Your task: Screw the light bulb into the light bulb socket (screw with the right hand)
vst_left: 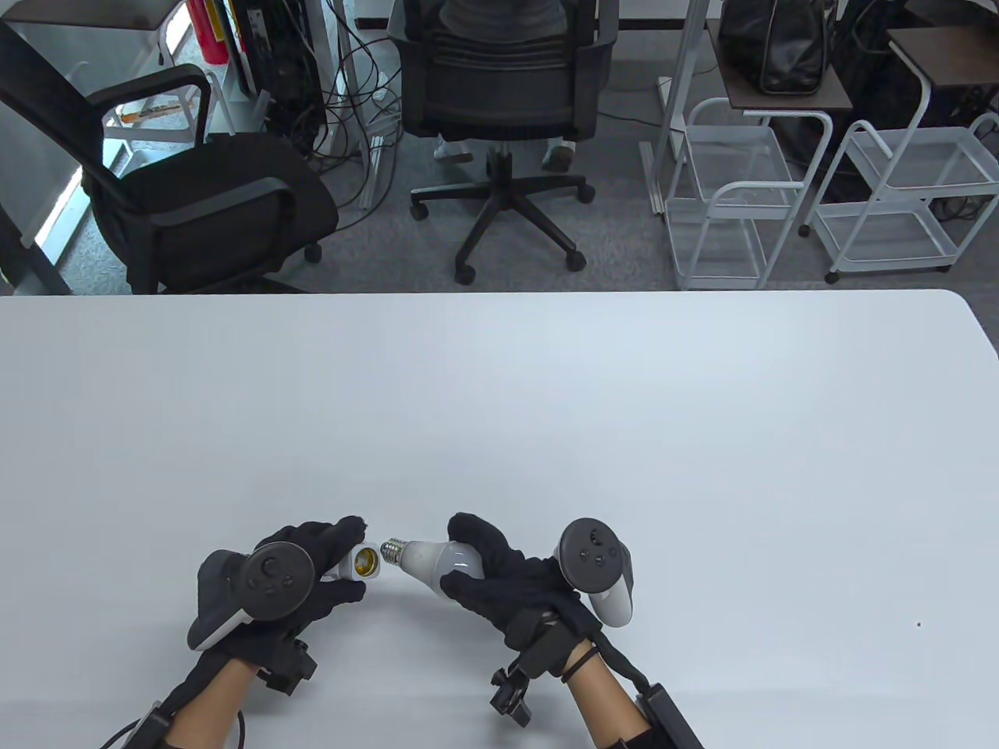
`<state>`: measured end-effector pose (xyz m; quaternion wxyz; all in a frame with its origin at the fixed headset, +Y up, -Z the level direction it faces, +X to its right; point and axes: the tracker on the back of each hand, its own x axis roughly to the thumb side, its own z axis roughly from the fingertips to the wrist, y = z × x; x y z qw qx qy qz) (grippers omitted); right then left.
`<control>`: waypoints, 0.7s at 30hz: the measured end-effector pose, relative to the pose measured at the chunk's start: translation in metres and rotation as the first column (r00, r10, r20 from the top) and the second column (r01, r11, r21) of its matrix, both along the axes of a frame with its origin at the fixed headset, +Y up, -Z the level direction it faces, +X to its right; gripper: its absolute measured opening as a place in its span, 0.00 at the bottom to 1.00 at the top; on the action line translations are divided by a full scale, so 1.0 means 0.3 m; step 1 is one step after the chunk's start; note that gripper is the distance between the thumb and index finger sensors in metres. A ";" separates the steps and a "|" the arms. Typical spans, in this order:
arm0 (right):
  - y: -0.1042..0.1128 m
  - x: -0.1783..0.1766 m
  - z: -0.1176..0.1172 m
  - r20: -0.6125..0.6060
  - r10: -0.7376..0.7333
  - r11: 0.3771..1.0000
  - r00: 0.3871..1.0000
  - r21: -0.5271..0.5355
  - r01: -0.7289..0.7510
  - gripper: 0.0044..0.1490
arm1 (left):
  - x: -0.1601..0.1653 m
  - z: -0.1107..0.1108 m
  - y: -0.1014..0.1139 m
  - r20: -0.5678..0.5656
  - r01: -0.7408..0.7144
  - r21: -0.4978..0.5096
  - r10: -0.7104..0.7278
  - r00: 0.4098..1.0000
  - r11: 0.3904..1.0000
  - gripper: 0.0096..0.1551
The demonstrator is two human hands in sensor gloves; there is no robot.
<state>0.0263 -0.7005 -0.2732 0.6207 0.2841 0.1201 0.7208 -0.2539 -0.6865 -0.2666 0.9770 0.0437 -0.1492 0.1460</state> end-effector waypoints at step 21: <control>0.028 -0.037 0.027 0.050 0.213 0.954 0.976 0.204 -0.219 0.39 | 0.114 0.042 0.026 0.107 0.206 0.085 -0.215 0.971 0.975 0.43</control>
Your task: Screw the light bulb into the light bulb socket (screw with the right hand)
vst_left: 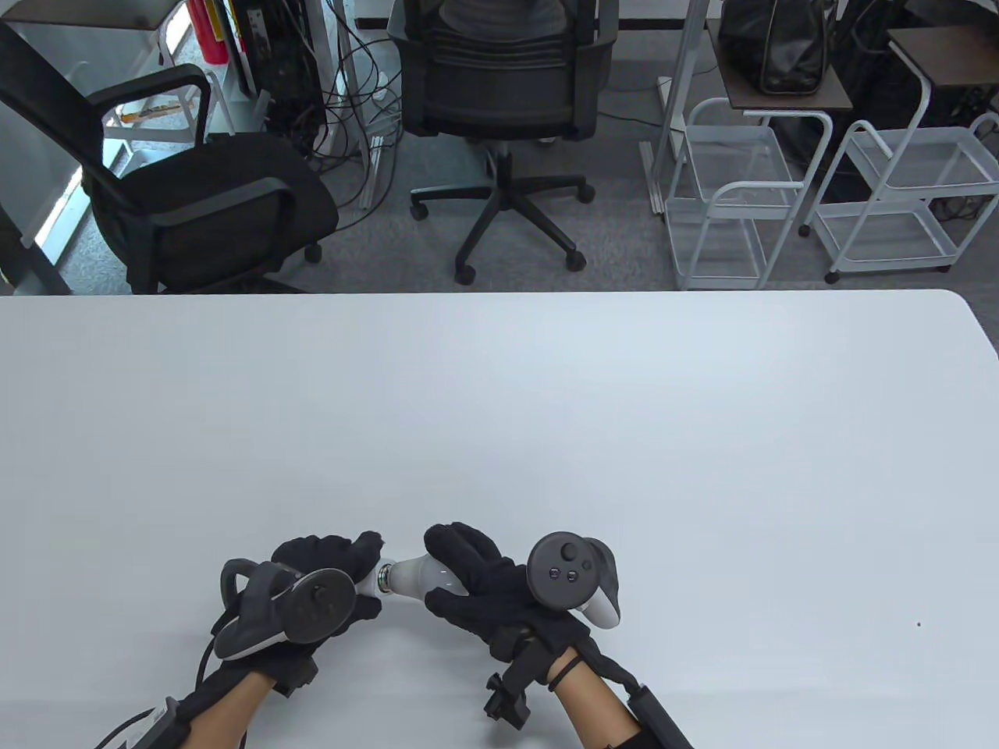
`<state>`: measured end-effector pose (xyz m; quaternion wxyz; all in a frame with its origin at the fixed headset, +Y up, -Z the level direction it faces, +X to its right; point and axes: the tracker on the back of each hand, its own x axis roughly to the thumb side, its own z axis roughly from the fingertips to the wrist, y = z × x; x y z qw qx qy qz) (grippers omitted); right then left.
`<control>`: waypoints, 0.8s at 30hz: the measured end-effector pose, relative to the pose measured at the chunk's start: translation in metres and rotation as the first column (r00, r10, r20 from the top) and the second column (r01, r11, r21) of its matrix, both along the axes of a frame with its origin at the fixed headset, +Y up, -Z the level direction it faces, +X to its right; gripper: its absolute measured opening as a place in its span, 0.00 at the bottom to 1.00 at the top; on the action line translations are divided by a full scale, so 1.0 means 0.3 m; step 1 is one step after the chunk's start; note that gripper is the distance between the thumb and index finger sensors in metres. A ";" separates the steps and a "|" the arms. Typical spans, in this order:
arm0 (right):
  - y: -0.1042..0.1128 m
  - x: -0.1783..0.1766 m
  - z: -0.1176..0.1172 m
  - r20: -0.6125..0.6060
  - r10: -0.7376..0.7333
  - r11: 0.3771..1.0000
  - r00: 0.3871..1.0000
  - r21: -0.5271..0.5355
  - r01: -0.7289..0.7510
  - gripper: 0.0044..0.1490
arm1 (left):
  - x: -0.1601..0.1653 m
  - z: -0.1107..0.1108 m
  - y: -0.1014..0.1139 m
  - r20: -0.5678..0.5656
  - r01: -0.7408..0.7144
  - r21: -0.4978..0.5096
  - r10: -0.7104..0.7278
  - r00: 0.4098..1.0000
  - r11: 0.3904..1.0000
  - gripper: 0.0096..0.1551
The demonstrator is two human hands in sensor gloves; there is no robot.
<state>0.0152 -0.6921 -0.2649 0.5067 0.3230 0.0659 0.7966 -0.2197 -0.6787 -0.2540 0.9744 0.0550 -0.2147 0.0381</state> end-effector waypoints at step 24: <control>-0.004 0.014 0.001 0.090 -0.014 1.000 0.996 -0.002 0.014 0.35 | 0.020 0.004 -0.010 0.006 0.041 0.002 -0.041 0.999 0.999 0.43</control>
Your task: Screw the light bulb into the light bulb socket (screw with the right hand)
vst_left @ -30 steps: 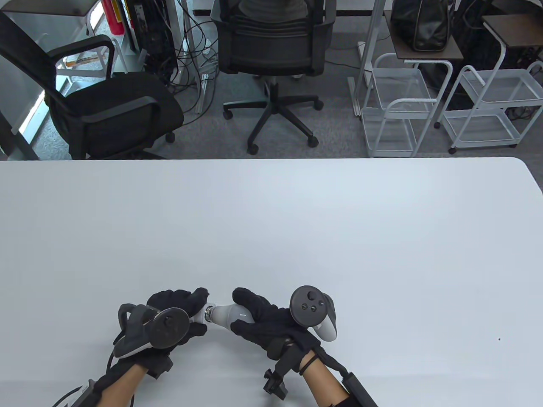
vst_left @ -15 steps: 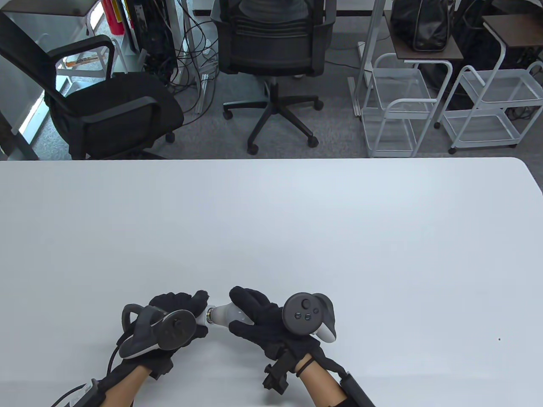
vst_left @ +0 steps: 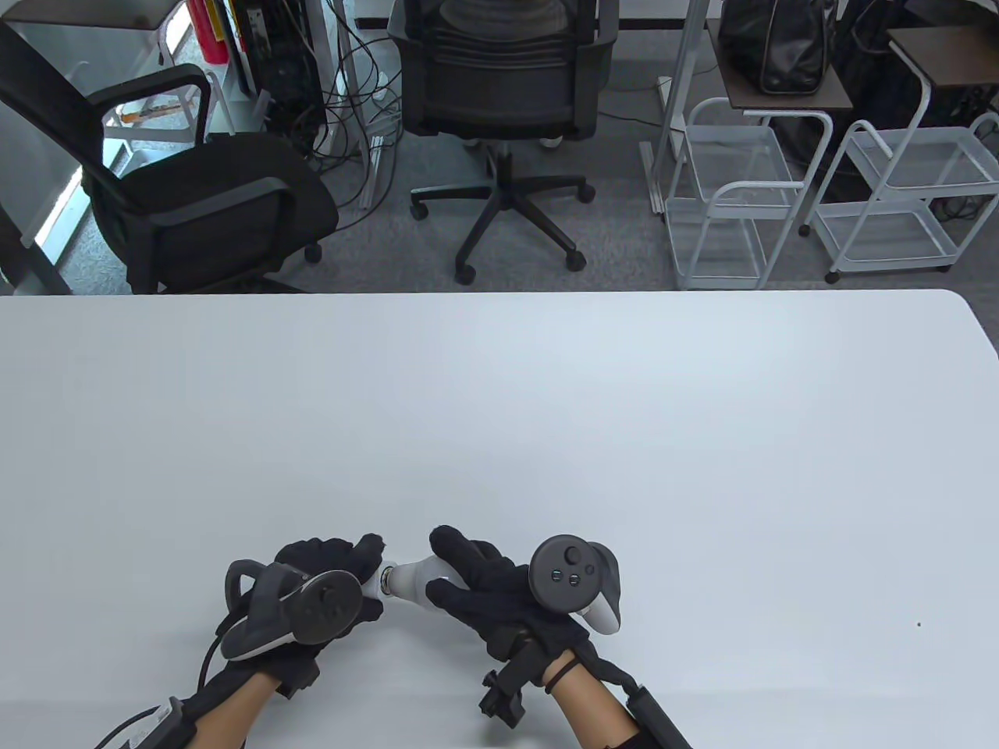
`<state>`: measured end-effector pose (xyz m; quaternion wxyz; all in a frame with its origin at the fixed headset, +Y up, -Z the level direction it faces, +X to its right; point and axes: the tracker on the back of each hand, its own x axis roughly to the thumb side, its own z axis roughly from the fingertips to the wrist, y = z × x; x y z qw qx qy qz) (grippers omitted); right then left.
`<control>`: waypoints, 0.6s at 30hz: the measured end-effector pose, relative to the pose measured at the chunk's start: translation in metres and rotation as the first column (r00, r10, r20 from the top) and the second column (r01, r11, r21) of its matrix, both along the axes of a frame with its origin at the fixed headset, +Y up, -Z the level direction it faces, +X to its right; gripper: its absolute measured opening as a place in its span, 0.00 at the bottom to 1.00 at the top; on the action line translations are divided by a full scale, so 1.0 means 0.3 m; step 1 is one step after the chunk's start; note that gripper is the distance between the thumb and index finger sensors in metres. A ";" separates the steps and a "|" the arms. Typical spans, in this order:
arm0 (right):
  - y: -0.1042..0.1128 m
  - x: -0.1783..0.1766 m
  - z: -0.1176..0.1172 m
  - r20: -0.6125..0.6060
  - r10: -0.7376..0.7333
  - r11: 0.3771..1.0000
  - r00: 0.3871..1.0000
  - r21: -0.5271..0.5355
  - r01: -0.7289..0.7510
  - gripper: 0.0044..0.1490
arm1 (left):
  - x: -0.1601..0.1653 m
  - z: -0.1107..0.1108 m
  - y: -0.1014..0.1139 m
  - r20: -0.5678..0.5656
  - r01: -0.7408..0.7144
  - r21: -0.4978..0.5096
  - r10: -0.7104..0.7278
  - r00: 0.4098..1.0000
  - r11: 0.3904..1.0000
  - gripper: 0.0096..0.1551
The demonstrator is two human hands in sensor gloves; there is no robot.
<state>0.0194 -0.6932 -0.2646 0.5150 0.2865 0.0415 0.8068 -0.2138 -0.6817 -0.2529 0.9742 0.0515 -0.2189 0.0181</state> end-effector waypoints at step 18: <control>-0.014 0.015 -0.009 0.017 -0.050 0.997 0.999 -0.051 0.050 0.33 | 0.001 -0.003 -0.007 0.006 -0.022 -0.028 0.023 1.000 0.999 0.43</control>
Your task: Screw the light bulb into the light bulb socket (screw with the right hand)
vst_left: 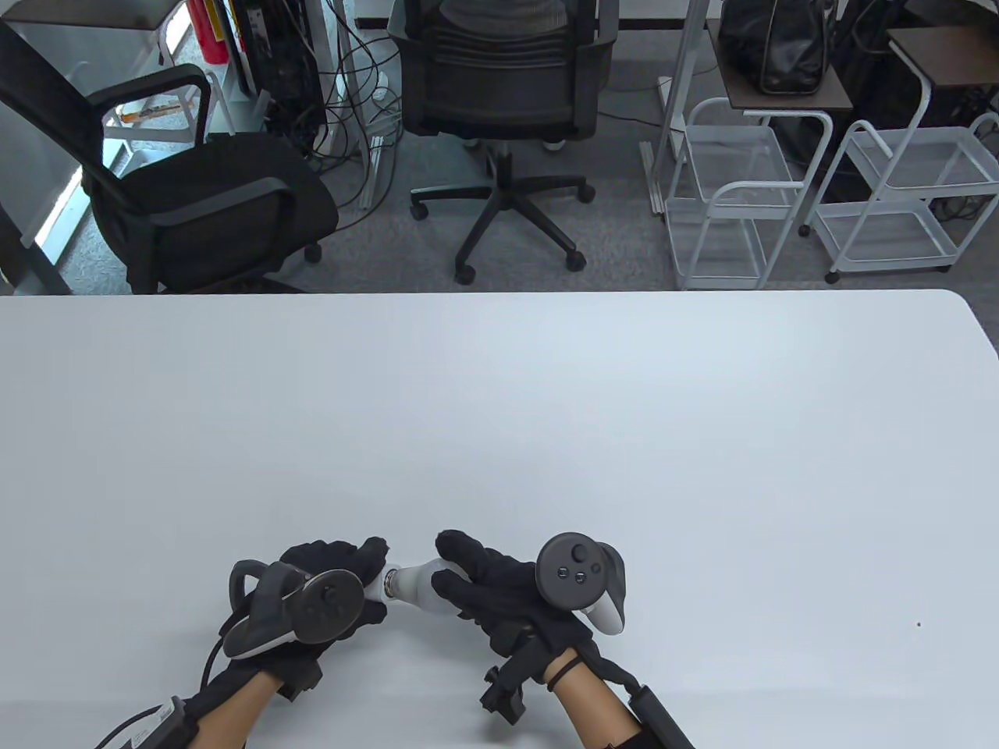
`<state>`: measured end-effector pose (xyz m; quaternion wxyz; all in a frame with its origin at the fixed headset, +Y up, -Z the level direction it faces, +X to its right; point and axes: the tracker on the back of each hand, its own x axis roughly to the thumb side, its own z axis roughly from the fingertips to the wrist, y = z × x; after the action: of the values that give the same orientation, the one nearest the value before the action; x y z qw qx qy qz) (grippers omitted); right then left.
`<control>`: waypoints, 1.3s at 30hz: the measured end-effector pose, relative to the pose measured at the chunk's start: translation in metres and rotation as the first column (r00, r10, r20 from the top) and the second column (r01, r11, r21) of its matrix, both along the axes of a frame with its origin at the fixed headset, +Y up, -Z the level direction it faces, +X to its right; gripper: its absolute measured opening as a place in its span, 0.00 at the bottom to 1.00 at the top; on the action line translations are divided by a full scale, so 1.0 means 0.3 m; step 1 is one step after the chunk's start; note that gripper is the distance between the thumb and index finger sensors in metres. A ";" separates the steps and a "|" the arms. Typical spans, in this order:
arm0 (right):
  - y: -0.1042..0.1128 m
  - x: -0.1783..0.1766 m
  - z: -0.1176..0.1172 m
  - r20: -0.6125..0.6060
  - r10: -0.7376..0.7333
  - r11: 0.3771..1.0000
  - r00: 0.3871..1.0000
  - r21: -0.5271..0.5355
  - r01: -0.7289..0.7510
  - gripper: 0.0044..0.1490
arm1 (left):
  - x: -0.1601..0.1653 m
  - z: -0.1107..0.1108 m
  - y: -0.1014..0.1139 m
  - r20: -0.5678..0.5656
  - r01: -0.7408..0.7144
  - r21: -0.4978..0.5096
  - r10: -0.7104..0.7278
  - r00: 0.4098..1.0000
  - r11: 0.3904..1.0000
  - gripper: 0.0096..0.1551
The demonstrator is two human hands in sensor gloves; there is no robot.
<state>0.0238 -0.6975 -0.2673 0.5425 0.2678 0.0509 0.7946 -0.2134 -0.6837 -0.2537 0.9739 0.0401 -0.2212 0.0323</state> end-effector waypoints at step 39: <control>-0.023 -0.003 -0.003 0.005 -0.084 0.990 0.996 -0.113 0.084 0.38 | -0.003 0.003 0.002 -0.007 0.023 0.027 -0.023 1.000 0.999 0.43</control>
<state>0.0229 -0.7044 -0.2681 0.5898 0.2385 0.0846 0.7669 -0.2144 -0.6830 -0.2527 0.9742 0.0510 -0.2190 0.0178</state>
